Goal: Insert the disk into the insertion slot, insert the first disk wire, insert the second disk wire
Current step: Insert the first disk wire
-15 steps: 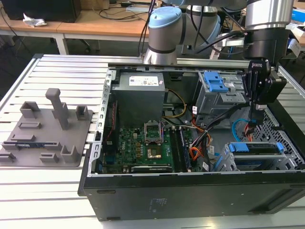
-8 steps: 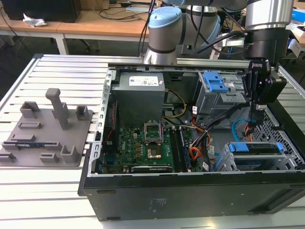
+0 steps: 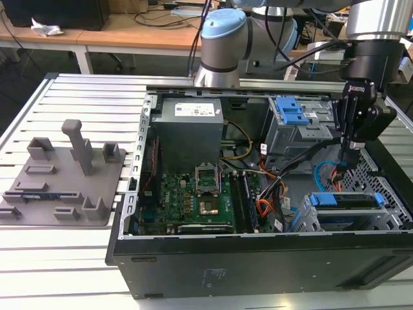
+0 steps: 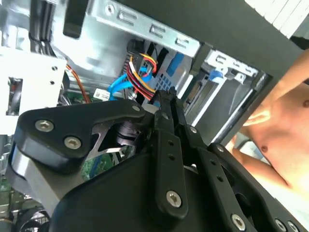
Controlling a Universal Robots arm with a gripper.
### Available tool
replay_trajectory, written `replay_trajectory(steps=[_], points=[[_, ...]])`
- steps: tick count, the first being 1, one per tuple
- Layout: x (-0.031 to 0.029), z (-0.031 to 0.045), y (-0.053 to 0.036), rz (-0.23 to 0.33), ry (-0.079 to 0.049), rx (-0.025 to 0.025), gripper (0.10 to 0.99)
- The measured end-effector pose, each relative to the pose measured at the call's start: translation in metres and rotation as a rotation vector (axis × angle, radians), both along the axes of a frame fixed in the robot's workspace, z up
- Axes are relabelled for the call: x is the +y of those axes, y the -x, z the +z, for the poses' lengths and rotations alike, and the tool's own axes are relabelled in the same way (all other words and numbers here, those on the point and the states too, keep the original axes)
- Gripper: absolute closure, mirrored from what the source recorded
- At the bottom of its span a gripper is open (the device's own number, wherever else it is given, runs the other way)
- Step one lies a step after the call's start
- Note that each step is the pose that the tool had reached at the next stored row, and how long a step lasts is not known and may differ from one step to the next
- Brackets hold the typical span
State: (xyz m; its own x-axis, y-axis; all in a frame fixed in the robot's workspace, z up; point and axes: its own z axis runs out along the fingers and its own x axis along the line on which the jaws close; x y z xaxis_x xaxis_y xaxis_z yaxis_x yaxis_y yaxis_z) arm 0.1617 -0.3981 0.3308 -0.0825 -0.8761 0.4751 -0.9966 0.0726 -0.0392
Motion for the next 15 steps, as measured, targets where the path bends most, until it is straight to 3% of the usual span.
replay_trajectory(steps=[3, 5, 9, 11, 15], points=[[-0.0046, 0.0007, -0.0020, 0.000, -0.034, 0.0015, 0.925], [-0.0079, 0.0030, -0.0020, -0.002, -0.043, 0.0022, 0.925], [-0.0146, 0.0056, -0.0019, -0.002, -0.073, 0.0118, 0.925], [-0.0181, 0.0060, -0.0021, -0.002, -0.094, 0.0144, 0.925], [-0.0266, 0.0091, -0.0025, -0.002, -0.137, 0.0150, 0.925]])
